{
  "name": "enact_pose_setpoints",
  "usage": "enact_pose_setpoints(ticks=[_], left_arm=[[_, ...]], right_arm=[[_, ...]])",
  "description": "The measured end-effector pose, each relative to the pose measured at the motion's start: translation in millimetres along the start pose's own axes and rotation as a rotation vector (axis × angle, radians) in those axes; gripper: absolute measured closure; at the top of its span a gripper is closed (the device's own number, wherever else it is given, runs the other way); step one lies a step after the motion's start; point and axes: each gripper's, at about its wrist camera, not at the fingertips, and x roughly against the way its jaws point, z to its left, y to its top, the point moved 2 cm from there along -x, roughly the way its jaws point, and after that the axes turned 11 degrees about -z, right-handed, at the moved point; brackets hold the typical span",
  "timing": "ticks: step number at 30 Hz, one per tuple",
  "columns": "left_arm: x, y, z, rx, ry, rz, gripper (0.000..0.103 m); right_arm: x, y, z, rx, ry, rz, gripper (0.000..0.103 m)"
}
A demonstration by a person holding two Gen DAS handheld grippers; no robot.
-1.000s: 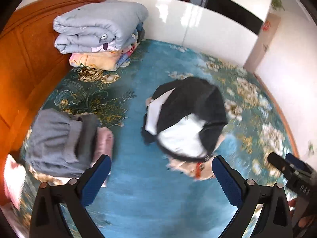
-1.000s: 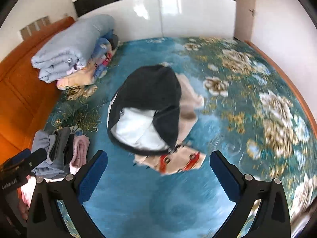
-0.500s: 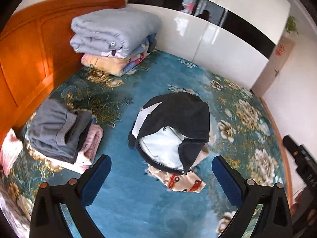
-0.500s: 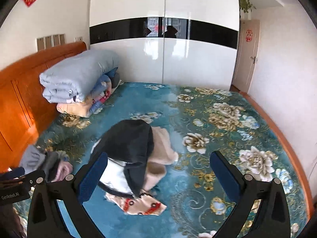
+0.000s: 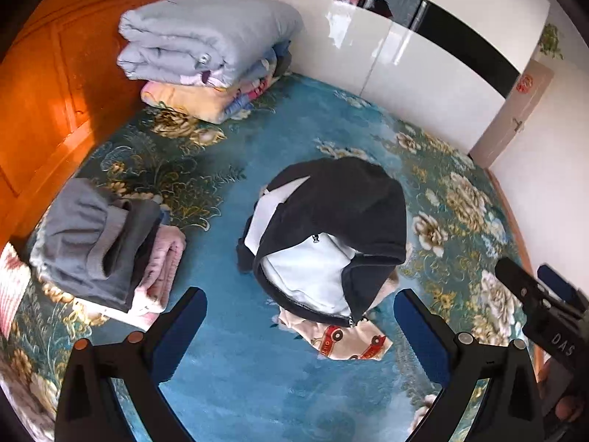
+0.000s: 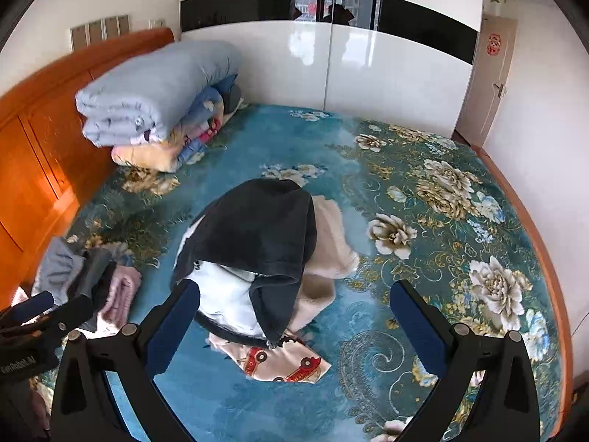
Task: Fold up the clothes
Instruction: 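Move both grippers toward the crumpled black-and-white jacket on the bed, then grasp the black jacket hood with the right gripper and lift it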
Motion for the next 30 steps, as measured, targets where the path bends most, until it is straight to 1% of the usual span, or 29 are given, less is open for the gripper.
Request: enact_pose_setpoints(ticks=[2, 3, 5, 6, 7, 11, 12, 13, 15, 16, 19, 20, 21, 25, 26, 28, 30], left_arm=[[-13, -6, -8, 0.024, -0.002, 0.01, 0.0], [-24, -4, 4, 0.043, -0.017, 0.024, 0.0], [-39, -12, -12, 0.074, -0.01, 0.038, 0.0], [-45, -13, -13, 0.082, -0.007, 0.044, 0.0], [-51, -15, -18, 0.089, 0.003, 0.05, 0.0], [-73, -25, -22, 0.134, 0.037, 0.066, 0.0], [-78, -25, -20, 0.145, 0.041, 0.071, 0.0], [-83, -25, -18, 0.156, 0.045, 0.075, 0.0], [-90, -29, -17, 0.17, 0.055, 0.085, 0.0], [-93, -33, -19, 0.171, 0.061, 0.091, 0.0], [-104, -40, -14, 0.176, 0.069, 0.109, 0.0], [-109, -41, -13, 0.176, 0.07, 0.118, 0.0], [-113, -41, -11, 0.176, 0.07, 0.127, 0.0], [-129, -42, -11, 0.159, 0.059, 0.145, 0.0], [-131, -42, -10, 0.157, 0.053, 0.147, 0.0], [-137, -39, -5, 0.165, 0.042, 0.15, 0.0], [-138, -43, -2, 0.178, 0.039, 0.153, 0.0]], right_arm=[[-16, -6, 16, 0.036, -0.014, -0.001, 0.0], [-24, -7, 27, 0.05, -0.025, 0.004, 0.0], [-25, -19, 59, 0.061, -0.039, 0.009, 0.0], [-24, -26, 75, 0.066, -0.045, 0.01, 0.0], [-42, -37, 84, 0.072, -0.029, 0.006, 0.0], [-46, -57, 86, 0.071, 0.022, 0.033, 0.0], [-42, -59, 76, 0.083, 0.049, 0.042, 0.0], [-37, -61, 64, 0.097, 0.078, 0.05, 0.0], [-31, -57, 63, 0.112, 0.115, 0.07, 0.0], [-34, -55, 69, 0.113, 0.127, 0.079, 0.0], [-32, -65, 95, 0.101, 0.14, 0.109, 0.0], [-27, -66, 93, 0.004, 0.092, 0.125, 0.0], [-24, -67, 98, -0.008, 0.088, 0.134, 0.0], [-11, -74, 120, 0.0, 0.105, 0.168, 0.0], [-7, -75, 118, 0.004, 0.112, 0.174, 0.0], [-4, -76, 122, 0.005, 0.116, 0.183, 0.0], [-1, -77, 136, 0.01, 0.113, 0.195, 0.0]])
